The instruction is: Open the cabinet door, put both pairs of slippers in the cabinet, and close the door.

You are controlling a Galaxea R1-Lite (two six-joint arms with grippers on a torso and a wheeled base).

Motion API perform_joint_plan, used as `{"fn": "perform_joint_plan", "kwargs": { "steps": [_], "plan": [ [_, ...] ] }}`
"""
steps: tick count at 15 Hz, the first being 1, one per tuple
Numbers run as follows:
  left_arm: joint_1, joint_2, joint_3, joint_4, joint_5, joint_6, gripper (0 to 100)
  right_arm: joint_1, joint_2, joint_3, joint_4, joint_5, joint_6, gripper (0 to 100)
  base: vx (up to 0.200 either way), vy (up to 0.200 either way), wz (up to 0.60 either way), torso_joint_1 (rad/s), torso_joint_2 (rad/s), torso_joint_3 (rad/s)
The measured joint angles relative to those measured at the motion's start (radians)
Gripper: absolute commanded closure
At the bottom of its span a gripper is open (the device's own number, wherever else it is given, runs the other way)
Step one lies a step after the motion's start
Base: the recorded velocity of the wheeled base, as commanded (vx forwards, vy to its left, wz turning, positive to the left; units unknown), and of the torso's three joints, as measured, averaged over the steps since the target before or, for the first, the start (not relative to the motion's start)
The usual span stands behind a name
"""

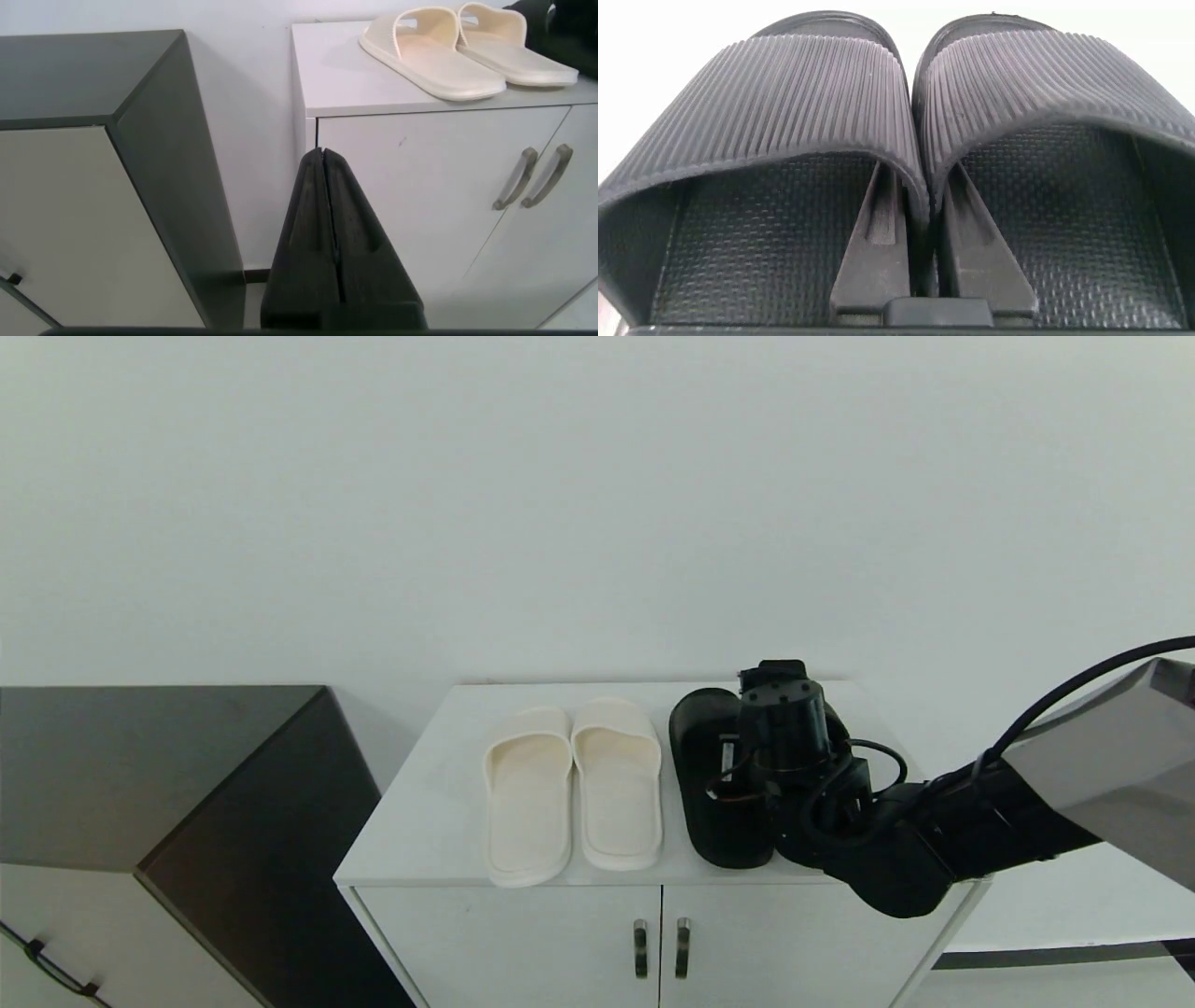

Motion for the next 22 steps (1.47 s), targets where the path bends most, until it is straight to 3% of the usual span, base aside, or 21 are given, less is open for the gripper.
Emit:
{"fn": "perform_joint_plan", "kwargs": {
  "steps": [6, 12, 19, 22],
  "plan": [
    [0.000, 0.000, 0.000, 0.000, 0.000, -0.001, 100, 0.038, -0.116, 0.106, -0.005, 0.051, -0.018, 100, 0.000, 0.000, 0.00, 0.000, 0.00, 0.000],
    [0.000, 0.000, 0.000, 0.000, 0.000, -0.004, 100, 0.087, -0.339, 0.352, -0.002, 0.471, -0.077, 100, 0.000, 0.000, 0.00, 0.000, 0.00, 0.000],
    [0.000, 0.000, 0.000, 0.000, 0.002, -0.009, 100, 0.105, -0.414, 0.408, -0.011, 0.482, -0.087, 100, 0.000, 0.000, 0.00, 0.000, 0.00, 0.000],
    [0.000, 0.000, 0.000, 0.000, 0.002, -0.010, 100, 0.106, -0.420, 0.415, -0.014, 0.481, -0.088, 100, -0.200, 0.000, 0.00, 0.004, 0.00, 0.004]
  ]
}}
